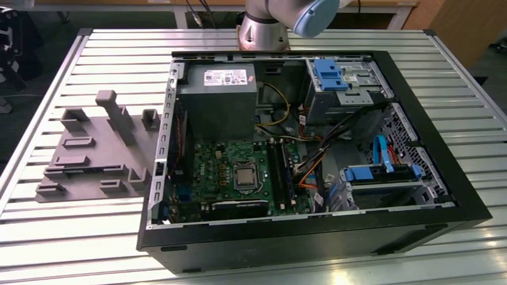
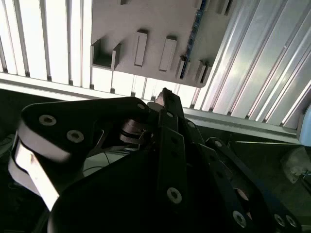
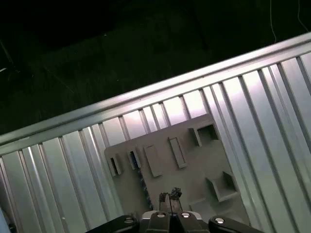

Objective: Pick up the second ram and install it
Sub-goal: 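Pick up the second ram and move it above second insertion slot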

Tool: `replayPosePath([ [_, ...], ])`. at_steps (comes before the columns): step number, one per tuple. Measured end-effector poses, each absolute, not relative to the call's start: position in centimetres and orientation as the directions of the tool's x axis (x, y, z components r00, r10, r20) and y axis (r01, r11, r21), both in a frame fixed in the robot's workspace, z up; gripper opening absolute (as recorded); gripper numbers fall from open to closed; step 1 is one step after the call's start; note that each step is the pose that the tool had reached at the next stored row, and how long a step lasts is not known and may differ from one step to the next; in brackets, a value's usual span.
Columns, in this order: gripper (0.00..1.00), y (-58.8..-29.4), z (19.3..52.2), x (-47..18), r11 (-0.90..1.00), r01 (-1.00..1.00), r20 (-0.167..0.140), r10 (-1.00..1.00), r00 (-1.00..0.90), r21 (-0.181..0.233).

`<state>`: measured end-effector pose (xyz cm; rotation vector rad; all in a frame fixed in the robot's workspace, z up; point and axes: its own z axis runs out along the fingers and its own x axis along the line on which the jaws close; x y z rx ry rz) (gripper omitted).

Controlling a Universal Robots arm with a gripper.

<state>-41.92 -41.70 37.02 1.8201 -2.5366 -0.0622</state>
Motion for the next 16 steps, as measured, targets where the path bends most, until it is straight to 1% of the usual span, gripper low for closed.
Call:
replayPosePath([
  [16, 0.11, -41.73, 36.94, -41.93, 0.114, -0.993, -0.008, -0.993, -0.115, 0.043],
])
